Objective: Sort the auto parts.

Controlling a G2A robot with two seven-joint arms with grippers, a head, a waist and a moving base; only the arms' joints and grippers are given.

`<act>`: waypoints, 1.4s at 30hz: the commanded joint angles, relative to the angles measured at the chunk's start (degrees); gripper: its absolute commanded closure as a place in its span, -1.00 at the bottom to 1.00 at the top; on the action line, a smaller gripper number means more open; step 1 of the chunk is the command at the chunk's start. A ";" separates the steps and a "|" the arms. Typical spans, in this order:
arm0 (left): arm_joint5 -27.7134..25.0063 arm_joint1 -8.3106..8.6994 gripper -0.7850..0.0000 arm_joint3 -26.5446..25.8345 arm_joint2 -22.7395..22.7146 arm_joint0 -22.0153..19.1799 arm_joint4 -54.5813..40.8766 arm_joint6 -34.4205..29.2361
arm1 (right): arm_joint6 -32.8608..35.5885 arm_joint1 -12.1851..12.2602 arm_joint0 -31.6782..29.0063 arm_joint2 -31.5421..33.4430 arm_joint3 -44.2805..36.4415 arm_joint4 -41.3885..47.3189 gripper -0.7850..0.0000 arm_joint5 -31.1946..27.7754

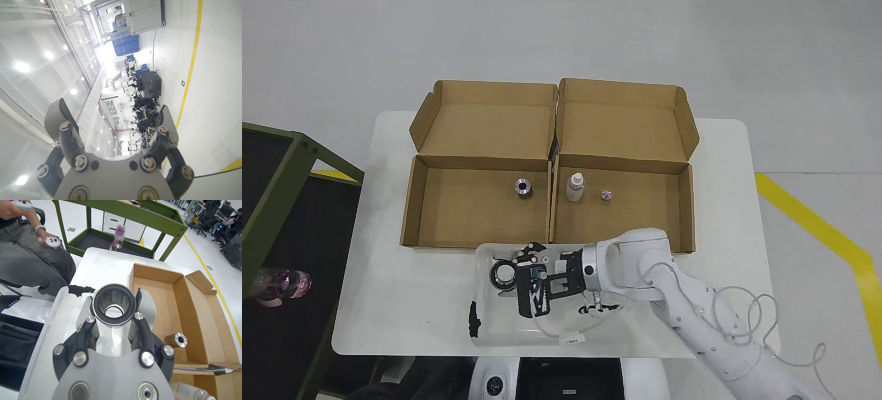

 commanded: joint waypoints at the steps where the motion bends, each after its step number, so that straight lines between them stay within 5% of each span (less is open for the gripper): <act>1: 0.00 0.00 -1.00 0.00 0.00 0.00 0.00 0.00 | -0.28 0.06 0.09 0.30 -0.22 0.18 1.00 0.19; 22: 0.00 0.00 -1.00 0.00 0.00 0.00 0.00 0.00 | -2.52 -0.31 4.42 1.67 2.61 3.26 1.00 4.27; 42: 0.00 0.00 -1.00 0.00 0.00 0.00 0.00 0.00 | -2.62 -2.62 13.27 -1.62 16.43 5.08 1.00 8.69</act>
